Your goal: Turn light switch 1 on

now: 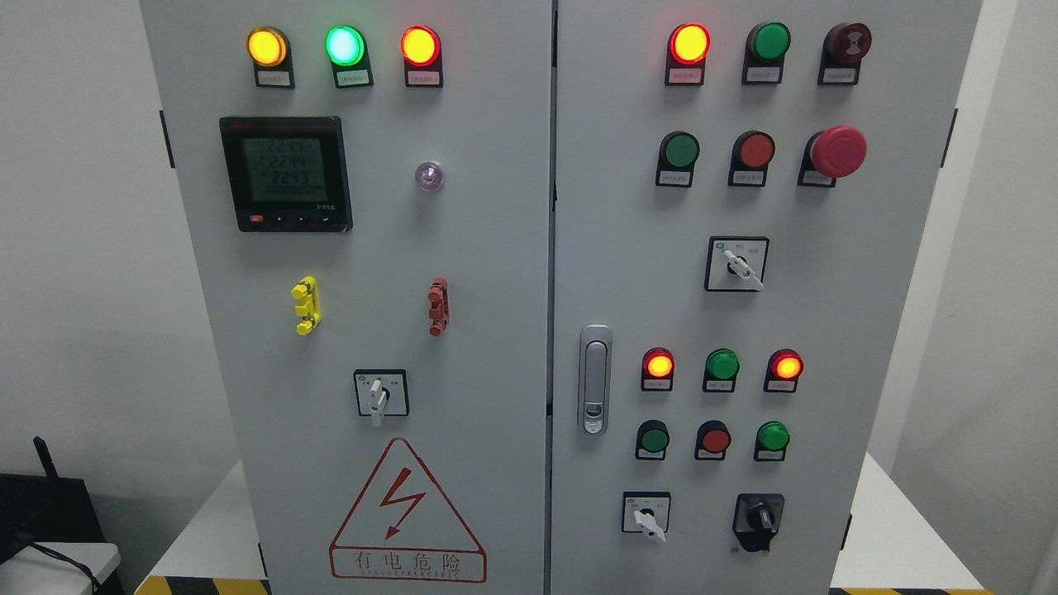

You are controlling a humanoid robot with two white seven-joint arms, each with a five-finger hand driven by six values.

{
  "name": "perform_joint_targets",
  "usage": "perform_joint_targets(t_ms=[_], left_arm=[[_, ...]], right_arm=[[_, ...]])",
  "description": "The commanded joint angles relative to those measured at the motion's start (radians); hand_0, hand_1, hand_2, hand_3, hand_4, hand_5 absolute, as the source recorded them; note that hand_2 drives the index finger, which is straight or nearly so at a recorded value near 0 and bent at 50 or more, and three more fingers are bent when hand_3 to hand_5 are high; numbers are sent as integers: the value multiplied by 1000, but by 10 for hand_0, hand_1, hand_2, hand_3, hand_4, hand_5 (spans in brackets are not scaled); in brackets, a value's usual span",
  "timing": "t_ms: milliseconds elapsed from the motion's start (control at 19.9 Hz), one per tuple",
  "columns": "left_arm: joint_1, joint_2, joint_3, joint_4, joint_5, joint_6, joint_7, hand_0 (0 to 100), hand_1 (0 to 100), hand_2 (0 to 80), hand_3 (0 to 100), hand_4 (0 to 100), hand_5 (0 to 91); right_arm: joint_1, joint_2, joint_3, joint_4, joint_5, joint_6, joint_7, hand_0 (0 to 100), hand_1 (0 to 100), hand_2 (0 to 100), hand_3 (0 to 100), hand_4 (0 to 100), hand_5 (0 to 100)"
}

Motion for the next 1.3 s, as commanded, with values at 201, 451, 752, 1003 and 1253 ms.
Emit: perform_joint_targets(t_ms=[201,451,752,1003,1253], left_arm=[[-7,-2,1,1,20,2,3,402,56,0,0,19,0],[-7,-2,7,-2,21,2,3,403,56,0,0,19,0],[4,12,24,-21,23,-3,3,404,56,0,0,22,0],[44,32,78,-150,17,4,9,404,58,0,0,36,0],[75,64,140,-243,11,-6,39,403,61,0,0,36,0]], right_arm=[[0,0,0,1,-17,0,3,120,389,0,0,0,0],[0,0,0,1,-18,0,3,120,389,0,0,0,0],[0,0,0,-1,-18,0,3,120,389,0,0,0,0],[0,0,0,1,-17,0,3,120,389,0,0,0,0],[0,0,0,1,-18,0,3,120,389,0,0,0,0]])
